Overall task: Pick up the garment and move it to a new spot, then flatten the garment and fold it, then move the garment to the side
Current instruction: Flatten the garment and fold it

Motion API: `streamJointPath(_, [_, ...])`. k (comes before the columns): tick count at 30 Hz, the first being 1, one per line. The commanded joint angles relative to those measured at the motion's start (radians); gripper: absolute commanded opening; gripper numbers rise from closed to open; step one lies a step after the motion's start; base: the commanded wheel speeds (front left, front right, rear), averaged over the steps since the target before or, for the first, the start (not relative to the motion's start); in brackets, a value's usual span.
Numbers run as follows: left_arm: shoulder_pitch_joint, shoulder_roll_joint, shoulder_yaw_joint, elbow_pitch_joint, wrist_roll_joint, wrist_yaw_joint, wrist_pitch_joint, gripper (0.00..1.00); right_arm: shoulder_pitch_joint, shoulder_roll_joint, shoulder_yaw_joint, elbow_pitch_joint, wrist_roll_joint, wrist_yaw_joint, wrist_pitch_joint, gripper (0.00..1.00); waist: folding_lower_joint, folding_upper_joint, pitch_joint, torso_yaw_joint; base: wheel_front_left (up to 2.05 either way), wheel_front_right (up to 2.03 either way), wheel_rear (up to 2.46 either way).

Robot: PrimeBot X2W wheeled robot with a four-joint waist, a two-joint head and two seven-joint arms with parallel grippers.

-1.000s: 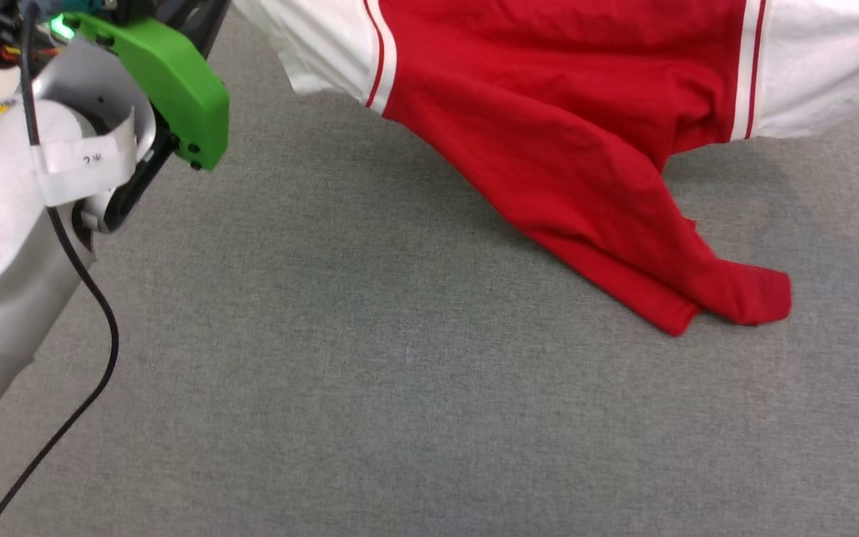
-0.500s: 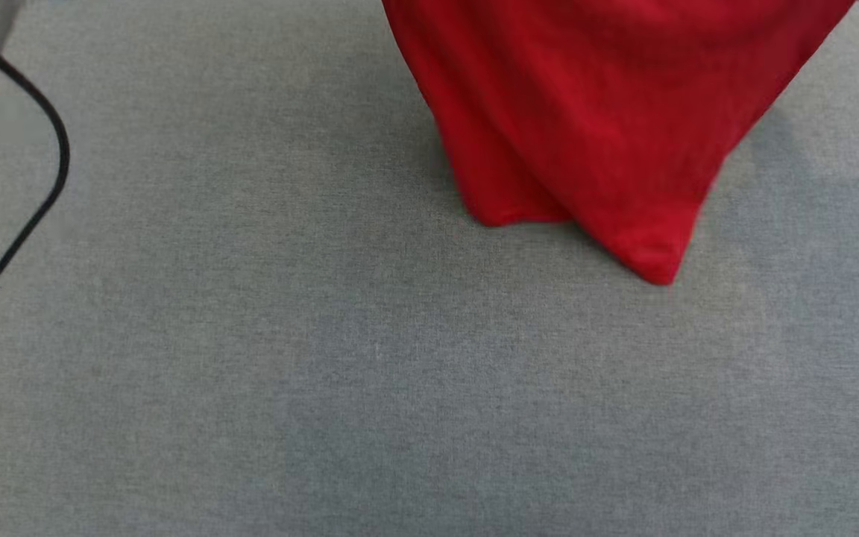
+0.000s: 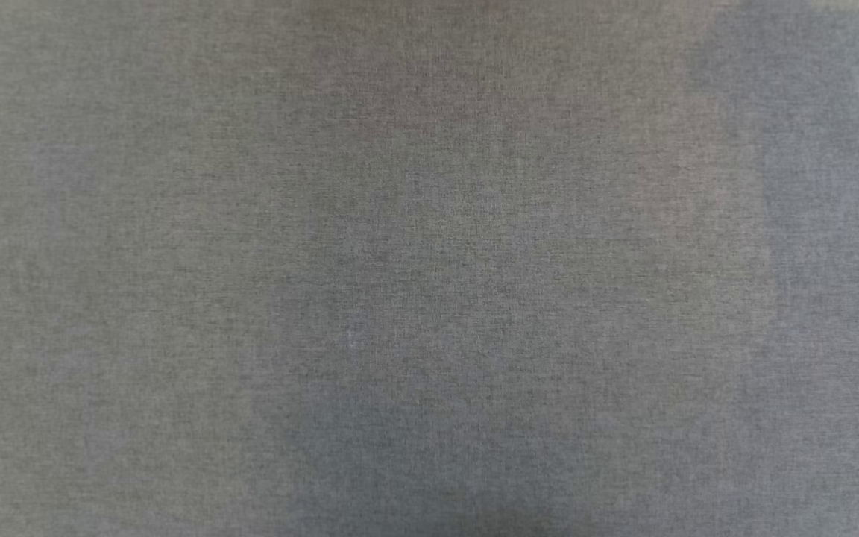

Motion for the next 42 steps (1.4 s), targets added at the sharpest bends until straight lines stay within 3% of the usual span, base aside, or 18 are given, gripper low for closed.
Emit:
streamJointPath(1, [-0.015, -0.011, -0.001, 0.02, -0.003, -0.006, -0.01, 0.0, -0.018, 0.007, 0.011, 0.026, -0.004, -0.001, -0.018, 0.0, -0.0001, 0.0, 0.022, -0.005, 0.0, 0.0, 0.0])
streamJointPath(6, [0.012, -0.022, -0.013, 0.09, -0.017, -0.02, -0.051, 0.0, -0.011, 0.028, 0.069, 0.095, 0.022, -0.001, -0.063, 0.0, -0.0001, 0.0, 0.048, -0.007, 0.0, 0.0, 0.0])
streamJointPath(13, [0.155, -0.03, -0.029, 0.17, -0.056, -0.031, -0.135, 0.0, 0.13, 0.045, 0.15, 0.133, 0.12, -0.001, -0.152, 0.0, -0.0001, 0.0, 0.04, -0.011, 0.0, 0.0, 0.0])
streamJointPath(19, [0.367, -0.022, -0.033, 0.196, -0.1, -0.034, -0.221, 0.0, 0.308, 0.065, 0.243, 0.117, 0.218, -0.001, -0.22, 0.0, -0.0001, 0.0, -0.035, -0.007, 0.0, 0.0, 0.0])
streamJointPath(27, [0.698, 0.004, -0.038, 0.14, -0.142, -0.026, -0.269, 0.0, 0.59, 0.023, 0.363, 0.022, 0.352, -0.001, -0.279, 0.0, -0.0001, 0.0, -0.167, -0.002, 0.0, 0.0, 0.0])
streamJointPath(31, [0.898, 0.027, -0.03, 0.07, -0.17, -0.001, -0.275, 0.0, 0.75, -0.019, 0.403, -0.047, 0.411, -0.001, -0.299, 0.0, -0.0001, 0.0, -0.238, 0.0, 0.0, 0.0, 0.0])
streamJointPath(36, [1.172, 0.064, -0.019, -0.08, -0.201, 0.061, -0.278, 0.0, 0.953, -0.117, 0.427, -0.132, 0.447, -0.001, -0.303, 0.0, -0.0001, 0.0, -0.308, 0.011, 0.0, 0.0, 0.0])
streamJointPath(42, [1.462, 0.106, -0.014, -0.246, -0.236, 0.138, -0.279, 0.0, 1.176, -0.194, 0.396, -0.194, 0.464, -0.001, -0.302, 0.0, -0.0001, 0.0, -0.375, 0.017, 0.0, 0.0, 0.0])
